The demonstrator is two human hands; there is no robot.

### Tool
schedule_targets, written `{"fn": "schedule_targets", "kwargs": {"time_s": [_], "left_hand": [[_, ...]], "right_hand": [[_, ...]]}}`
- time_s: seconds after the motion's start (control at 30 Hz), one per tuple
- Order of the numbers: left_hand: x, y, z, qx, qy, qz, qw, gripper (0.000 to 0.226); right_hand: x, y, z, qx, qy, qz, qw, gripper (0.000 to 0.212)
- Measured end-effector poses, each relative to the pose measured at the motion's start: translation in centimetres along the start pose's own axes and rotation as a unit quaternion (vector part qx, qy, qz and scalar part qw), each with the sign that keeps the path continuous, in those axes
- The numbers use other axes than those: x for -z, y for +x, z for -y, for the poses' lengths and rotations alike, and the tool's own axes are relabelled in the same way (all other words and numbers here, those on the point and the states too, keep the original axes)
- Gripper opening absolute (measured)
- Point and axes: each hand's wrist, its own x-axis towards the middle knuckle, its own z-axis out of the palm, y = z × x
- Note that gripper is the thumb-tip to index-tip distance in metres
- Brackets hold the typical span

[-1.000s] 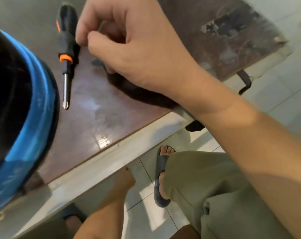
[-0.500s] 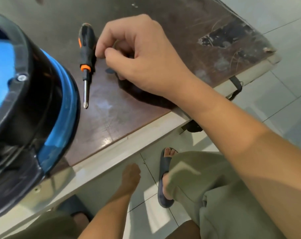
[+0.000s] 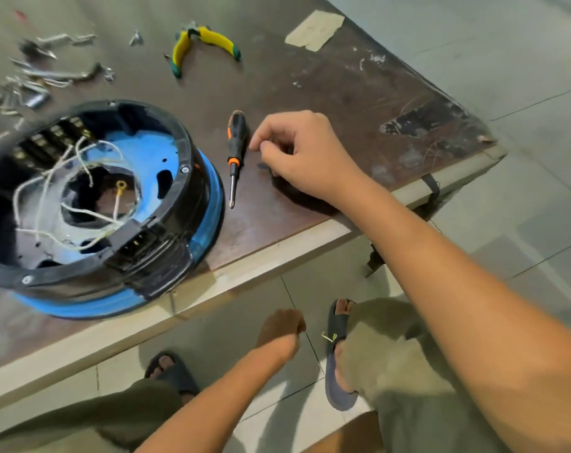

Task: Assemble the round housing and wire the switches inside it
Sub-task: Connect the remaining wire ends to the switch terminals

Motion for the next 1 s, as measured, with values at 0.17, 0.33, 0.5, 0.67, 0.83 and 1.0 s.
{"fn": "schedule_targets", "kwargs": {"time_s": [0.17,0.33,0.5,0.67,0.83,1.0], "left_hand": [[7.9,-9.2,-4.7,-0.104,0.124,-0.009,0.987,0.038],[18.8,-16.8,-7.1,-0.141,0.063,-0.161,0.975,0.034],[27.6,-20.6,-6.6,-0.150,-0.123,-0.184,0.963,0.008],[30.9,-20.7,-4.3,-0.150,-0.270,-0.136,0.941,0.006],[32.7,-20.6,-1.4,-0.154,-0.357,-0.157,0.908,0.009],[34.6,-20.2,3.6,-0.107,-0.292,-0.443,0.841,0.014]], "right_hand": [[1.4,-1.7,3.4,-0.015,0.035,0.007,0.999,0.017],[2.5,-2.5,5.4,-0.065,0.199,0.053,0.976,0.021],[2.8,-2.4,7.8,-0.078,0.383,0.091,0.916,0.047],[2.1,-1.6,10.6,0.032,0.363,0.086,0.927,0.017],[0.1,0.2,12.1,0.026,0.375,0.060,0.925,0.018],[-2.1,1.9,13.1,0.016,0.432,0.057,0.900,0.015]]}}
